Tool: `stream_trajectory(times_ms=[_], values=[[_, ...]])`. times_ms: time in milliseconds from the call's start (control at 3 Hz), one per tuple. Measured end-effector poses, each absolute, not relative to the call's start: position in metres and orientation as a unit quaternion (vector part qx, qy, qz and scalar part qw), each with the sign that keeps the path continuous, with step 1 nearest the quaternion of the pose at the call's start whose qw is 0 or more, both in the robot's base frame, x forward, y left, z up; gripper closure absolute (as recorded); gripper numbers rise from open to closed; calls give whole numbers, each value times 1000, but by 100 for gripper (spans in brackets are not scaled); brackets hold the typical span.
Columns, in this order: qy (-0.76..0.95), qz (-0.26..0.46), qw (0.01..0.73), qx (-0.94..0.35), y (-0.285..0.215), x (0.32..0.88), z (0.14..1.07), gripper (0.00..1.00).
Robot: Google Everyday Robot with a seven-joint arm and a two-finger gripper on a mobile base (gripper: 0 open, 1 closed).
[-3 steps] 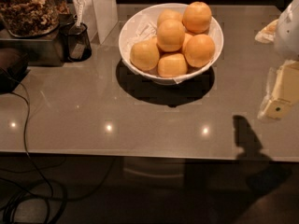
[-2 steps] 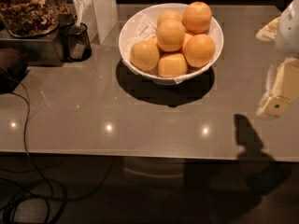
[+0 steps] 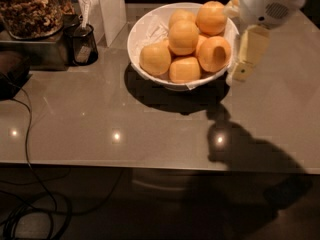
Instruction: Pick orange from white bowl
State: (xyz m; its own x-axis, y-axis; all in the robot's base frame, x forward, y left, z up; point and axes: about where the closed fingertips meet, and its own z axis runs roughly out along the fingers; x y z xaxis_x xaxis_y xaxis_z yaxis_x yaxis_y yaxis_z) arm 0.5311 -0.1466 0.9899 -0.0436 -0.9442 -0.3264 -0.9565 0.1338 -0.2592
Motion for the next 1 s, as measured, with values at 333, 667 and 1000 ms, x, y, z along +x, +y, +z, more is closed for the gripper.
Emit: stream_trajectory(times_ms=[333,667,1000], values=[[716,10,229,-659,-139,539,1002,0],[719,12,244,-650,-140,545,1005,0],[698,27,259,-667,-121,570,1012,0]])
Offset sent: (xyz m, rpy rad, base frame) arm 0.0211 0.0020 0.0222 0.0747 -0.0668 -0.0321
